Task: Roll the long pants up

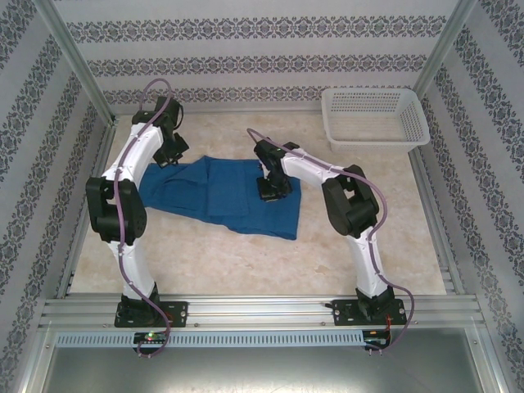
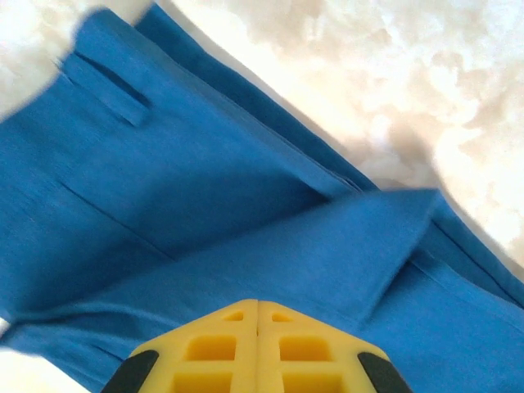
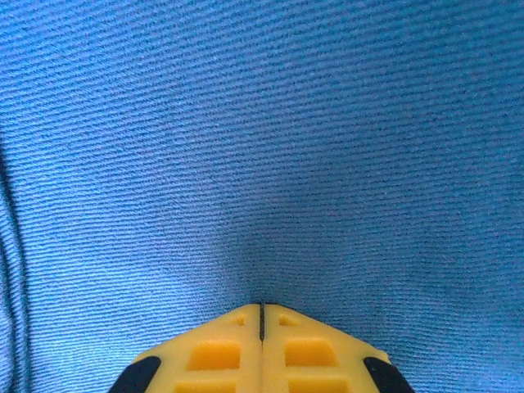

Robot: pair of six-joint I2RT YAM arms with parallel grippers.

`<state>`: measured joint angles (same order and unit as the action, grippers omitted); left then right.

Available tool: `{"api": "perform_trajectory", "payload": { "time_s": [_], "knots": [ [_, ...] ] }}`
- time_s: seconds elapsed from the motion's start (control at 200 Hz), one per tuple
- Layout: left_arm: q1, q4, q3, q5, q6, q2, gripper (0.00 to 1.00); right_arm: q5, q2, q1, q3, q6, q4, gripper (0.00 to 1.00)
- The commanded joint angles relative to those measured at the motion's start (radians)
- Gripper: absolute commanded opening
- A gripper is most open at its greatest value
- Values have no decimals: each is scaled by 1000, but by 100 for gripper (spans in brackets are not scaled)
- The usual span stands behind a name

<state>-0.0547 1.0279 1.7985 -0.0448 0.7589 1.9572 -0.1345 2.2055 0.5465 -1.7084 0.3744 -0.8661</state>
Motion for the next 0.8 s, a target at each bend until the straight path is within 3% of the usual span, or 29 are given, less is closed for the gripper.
{"api": "perform_trajectory", "payload": {
  "time_s": [0.0, 0.2, 0.4, 0.59, 0.729, 0.754, 0.794],
  "knots": [
    [23, 14, -28, 11, -18, -29, 0, 193, -3, -79, 103, -68, -157, 0],
    [45, 8, -52, 21, -23, -37, 0, 153, -59, -131, 180, -69, -153, 0],
    [67, 2, -74, 26, -37, -60, 0, 325, -118, -150, 192, -70, -225, 0],
    [82, -17, -108, 57, -42, -75, 0, 435, -208, -261, 269, -89, -223, 0],
    [84, -7, -107, 83, -43, -72, 0, 361, -297, -258, 252, -85, -193, 0],
    [84, -4, -107, 86, -43, -74, 0, 322, -315, -249, 241, -76, -179, 7],
    [84, -2, -110, 96, -39, -76, 0, 248, -347, -231, 227, -52, -146, 37]
  ]
}}
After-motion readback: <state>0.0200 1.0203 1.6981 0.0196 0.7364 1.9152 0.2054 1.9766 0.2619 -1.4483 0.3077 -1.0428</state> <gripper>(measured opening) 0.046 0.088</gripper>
